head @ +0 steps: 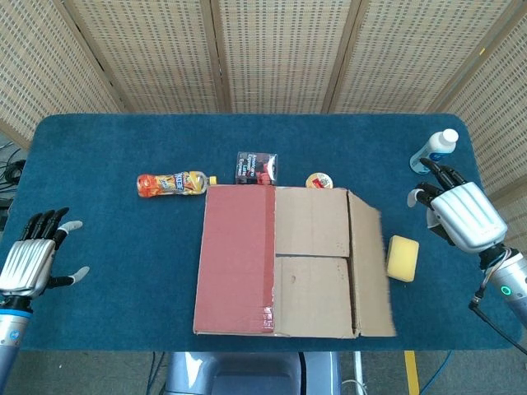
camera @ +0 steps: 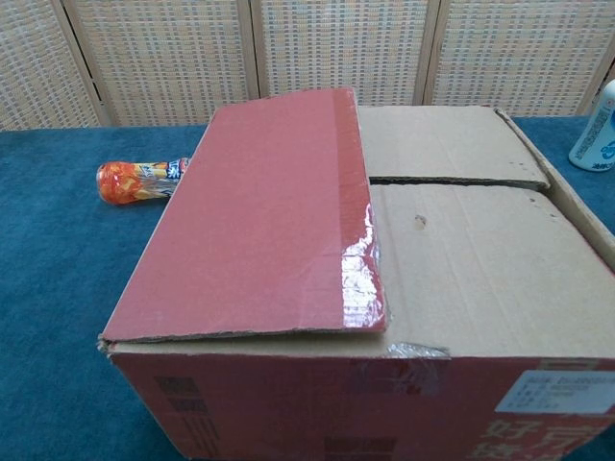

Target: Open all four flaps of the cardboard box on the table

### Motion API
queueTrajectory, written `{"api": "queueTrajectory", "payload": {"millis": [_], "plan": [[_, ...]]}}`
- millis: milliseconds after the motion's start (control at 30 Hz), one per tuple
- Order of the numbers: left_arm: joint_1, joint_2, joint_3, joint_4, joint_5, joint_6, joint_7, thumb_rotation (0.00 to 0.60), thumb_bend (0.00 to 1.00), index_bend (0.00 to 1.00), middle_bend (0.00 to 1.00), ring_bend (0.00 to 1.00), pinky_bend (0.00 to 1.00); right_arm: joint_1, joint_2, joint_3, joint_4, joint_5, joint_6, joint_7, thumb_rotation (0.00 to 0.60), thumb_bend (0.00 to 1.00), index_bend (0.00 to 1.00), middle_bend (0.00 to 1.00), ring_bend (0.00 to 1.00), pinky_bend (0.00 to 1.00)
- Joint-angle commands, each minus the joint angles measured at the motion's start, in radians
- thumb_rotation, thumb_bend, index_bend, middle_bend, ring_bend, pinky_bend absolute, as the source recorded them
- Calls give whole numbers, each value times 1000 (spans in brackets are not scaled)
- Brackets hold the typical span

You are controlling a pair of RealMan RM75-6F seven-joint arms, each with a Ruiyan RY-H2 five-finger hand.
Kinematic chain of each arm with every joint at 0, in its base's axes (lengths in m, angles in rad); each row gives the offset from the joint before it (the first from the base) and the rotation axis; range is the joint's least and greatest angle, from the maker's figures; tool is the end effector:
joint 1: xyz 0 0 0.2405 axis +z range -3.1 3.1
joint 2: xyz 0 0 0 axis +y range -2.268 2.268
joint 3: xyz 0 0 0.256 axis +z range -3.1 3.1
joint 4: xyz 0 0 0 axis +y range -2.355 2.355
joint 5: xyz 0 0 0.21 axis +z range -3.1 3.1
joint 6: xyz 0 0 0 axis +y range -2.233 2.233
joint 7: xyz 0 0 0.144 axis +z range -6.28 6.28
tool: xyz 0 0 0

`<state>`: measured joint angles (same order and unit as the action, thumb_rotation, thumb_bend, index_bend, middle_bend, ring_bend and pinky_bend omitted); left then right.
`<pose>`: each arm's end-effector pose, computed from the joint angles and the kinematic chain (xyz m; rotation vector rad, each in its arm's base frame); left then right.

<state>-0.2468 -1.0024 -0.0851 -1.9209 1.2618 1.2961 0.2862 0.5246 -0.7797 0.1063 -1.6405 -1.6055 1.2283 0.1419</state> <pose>-0.2578 0.2224 0.1545 -1.4781 -0.9674 -0.7622 -0.2095 -0.3085 0.2366 1.8067 -0.5317 0.9682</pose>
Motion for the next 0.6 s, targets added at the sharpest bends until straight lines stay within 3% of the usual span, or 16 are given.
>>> {"api": "queueTrajectory", "payload": {"millis": [33,167,367,600], "plan": [[-9,6,-3,-5,8,-9,-2,509,213,210,57,22,10,-11,-9,-3,8,6,8,1,600,1000,457,434,84,173],[-29,18,-15,-14,36,-21,-13,509,209,210,54,22,11,-26,-17,-2,11,25,15,-5,600,997,435,370,84,173],[-84,84,-24,-28,120,-113,-160,514,205,209,29,10,10,-58,-42,-2,-5,91,9,-39,600,888,181,179,13,146],[-181,125,-48,-17,228,-218,-263,514,160,207,21,0,10,-91,-68,-2,-39,201,-11,-124,600,852,122,122,0,89]]}}
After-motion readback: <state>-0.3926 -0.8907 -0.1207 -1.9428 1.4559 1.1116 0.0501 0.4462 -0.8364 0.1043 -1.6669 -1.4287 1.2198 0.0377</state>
